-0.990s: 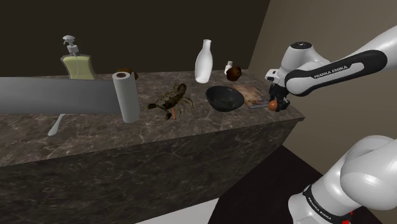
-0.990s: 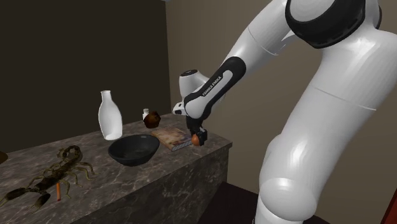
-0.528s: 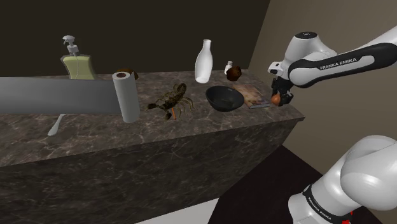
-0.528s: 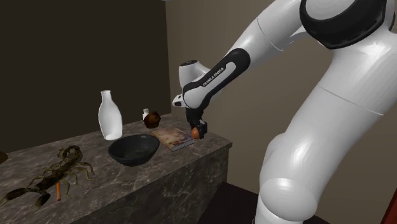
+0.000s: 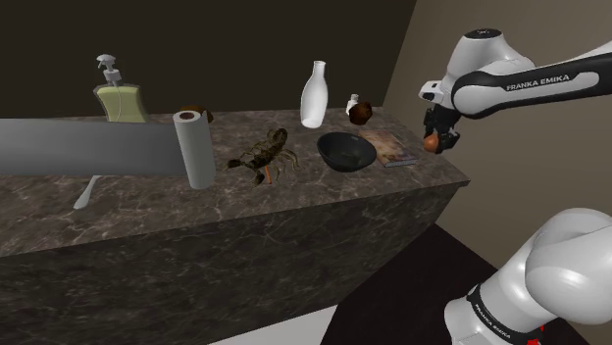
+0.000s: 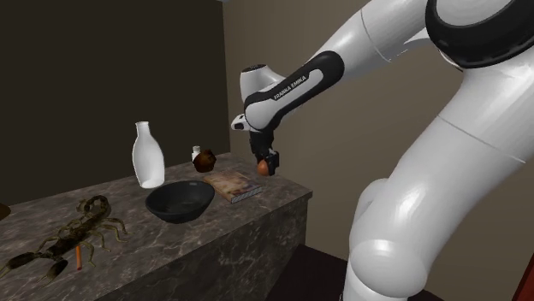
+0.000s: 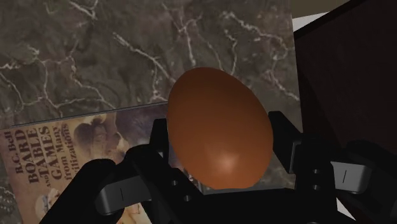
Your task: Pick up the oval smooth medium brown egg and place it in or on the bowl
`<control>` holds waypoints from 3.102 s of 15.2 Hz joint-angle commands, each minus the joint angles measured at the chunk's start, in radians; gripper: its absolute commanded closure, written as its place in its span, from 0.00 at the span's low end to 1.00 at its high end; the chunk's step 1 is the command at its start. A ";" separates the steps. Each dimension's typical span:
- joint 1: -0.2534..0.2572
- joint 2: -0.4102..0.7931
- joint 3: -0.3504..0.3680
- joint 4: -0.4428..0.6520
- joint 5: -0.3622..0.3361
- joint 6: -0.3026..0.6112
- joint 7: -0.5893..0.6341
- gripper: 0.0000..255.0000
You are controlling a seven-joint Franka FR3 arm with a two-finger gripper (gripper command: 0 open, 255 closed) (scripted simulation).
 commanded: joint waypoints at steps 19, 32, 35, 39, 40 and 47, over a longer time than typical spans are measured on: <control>0.094 0.049 0.145 0.201 0.114 -0.201 0.096 1.00; 0.222 0.339 0.298 0.487 0.221 -0.271 0.305 1.00; 0.236 0.386 0.313 0.529 0.229 -0.273 0.331 1.00; 0.235 0.397 0.311 0.488 0.225 -0.222 0.344 1.00; 0.234 0.400 0.311 0.478 0.224 -0.210 0.348 1.00; 0.231 0.429 0.307 0.416 0.214 -0.121 0.370 1.00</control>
